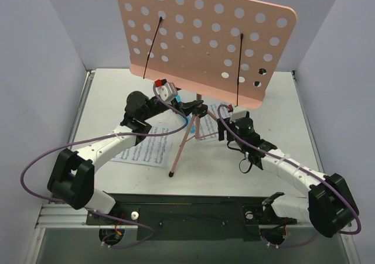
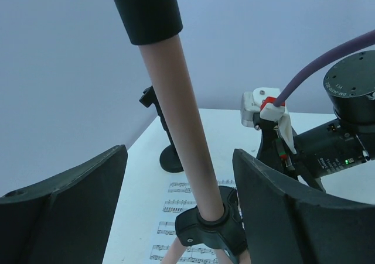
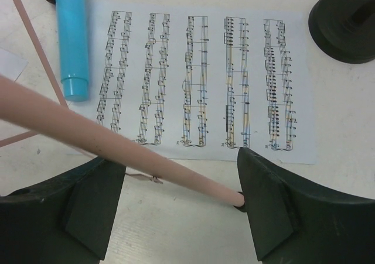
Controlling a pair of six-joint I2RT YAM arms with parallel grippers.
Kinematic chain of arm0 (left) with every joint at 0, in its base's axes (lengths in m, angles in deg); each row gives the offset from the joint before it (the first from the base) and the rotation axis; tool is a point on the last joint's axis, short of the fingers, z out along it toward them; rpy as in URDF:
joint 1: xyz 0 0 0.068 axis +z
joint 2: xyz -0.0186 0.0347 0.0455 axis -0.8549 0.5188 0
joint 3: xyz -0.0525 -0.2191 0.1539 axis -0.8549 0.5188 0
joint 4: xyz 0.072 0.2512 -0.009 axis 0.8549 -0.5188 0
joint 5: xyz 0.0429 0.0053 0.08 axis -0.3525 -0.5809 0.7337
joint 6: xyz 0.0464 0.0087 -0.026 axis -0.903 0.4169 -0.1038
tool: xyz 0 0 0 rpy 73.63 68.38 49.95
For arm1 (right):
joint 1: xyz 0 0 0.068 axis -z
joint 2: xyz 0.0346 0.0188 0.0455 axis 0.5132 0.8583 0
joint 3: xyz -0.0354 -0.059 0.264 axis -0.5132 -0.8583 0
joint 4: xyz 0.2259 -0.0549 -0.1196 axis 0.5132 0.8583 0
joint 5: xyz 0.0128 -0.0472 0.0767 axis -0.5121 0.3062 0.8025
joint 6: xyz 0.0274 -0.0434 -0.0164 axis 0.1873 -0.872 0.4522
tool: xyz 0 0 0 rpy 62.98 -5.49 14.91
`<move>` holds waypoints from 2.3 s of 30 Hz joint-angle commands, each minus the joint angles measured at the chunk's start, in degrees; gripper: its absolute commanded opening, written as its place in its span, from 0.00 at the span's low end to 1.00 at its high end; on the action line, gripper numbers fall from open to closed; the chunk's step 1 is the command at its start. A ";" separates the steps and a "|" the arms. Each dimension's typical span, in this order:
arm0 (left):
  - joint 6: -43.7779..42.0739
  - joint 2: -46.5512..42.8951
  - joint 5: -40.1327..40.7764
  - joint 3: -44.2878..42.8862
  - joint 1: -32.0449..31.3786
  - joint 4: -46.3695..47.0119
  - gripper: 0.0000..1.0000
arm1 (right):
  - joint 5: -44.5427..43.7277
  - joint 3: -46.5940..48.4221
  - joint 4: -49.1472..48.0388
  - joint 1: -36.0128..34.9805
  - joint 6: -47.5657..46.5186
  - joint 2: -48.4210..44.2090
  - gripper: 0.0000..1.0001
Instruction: Set up the instrument practice props
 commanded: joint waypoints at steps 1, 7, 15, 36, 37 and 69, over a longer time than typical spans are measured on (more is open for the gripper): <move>-1.31 -0.31 -1.08 -0.38 -0.81 0.46 0.86 | 2.57 -2.01 0.90 0.03 2.16 -5.70 0.71; -0.78 -1.98 -0.12 2.25 -1.43 1.61 0.88 | 11.45 -5.35 -0.68 -0.68 3.56 -10.54 0.71; 0.53 -10.84 7.52 10.16 -1.52 0.03 0.89 | 13.57 -11.24 -0.78 -0.94 9.54 -23.28 0.70; 16.44 -27.57 23.72 25.45 -1.52 -3.35 0.90 | 9.33 -13.08 6.54 -0.77 16.66 -42.62 0.68; 17.57 -27.21 23.27 25.72 -1.61 -2.36 0.90 | 10.13 -13.08 4.96 -0.68 16.93 -42.36 0.66; 15.83 -17.28 22.03 31.17 -7.14 4.42 0.89 | 12.17 -4.65 -38.73 -4.10 49.45 -7.91 0.44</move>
